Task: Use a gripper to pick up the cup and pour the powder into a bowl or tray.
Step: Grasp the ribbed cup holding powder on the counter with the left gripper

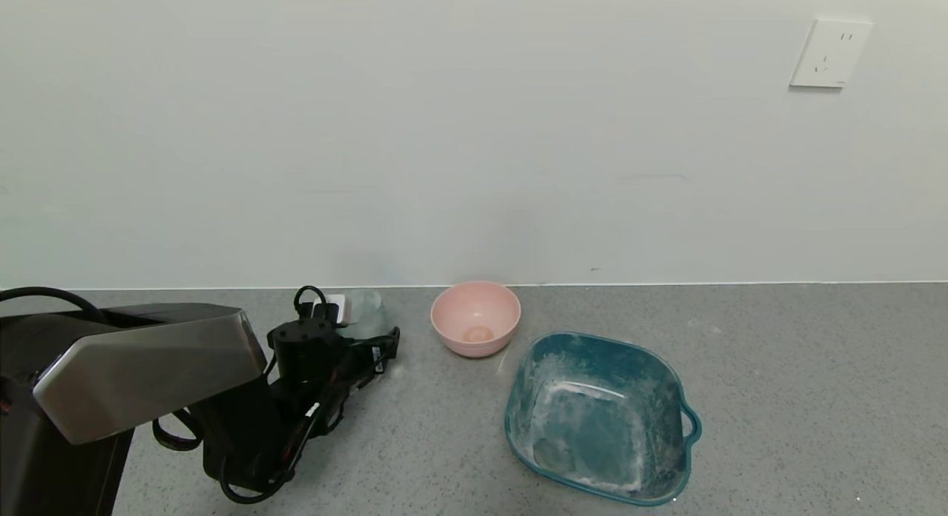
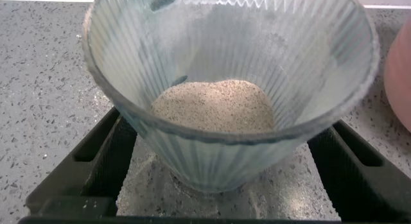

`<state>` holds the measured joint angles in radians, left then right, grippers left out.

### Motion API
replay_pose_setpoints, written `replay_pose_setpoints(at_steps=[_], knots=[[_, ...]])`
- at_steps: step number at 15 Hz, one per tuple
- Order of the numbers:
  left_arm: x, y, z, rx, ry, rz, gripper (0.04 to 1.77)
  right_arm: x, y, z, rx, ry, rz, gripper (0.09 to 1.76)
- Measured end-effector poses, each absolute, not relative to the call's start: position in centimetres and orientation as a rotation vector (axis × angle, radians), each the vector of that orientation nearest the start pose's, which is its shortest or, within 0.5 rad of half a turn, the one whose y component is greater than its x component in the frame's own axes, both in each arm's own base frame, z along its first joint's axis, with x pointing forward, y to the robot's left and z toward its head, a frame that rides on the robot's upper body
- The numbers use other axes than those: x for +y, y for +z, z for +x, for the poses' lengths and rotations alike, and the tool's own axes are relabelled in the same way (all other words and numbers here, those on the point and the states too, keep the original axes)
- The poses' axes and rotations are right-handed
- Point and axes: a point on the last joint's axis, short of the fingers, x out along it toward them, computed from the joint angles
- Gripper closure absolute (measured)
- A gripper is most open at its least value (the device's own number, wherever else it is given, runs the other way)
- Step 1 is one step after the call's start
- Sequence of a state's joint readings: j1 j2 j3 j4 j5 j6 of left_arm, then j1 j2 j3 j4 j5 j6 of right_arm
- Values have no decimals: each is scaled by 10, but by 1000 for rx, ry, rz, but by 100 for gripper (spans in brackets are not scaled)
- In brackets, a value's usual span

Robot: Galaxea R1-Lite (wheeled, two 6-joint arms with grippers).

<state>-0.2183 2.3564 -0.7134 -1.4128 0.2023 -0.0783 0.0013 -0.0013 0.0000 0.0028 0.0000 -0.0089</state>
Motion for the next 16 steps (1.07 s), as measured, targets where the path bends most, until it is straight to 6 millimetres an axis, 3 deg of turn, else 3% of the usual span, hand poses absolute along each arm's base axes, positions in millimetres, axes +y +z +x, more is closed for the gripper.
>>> replay_pose_setpoints(at_steps=[14, 15, 16], knots=[[-77, 3, 379, 206, 24, -31, 10, 0, 75, -23, 2, 1, -9, 14], [-77, 3, 380, 204, 25, -30, 32, 0, 75, -23, 1, 1, -9, 14], [-77, 2, 380, 205, 25, -29, 43, 0, 75, -23, 2, 1, -9, 14]])
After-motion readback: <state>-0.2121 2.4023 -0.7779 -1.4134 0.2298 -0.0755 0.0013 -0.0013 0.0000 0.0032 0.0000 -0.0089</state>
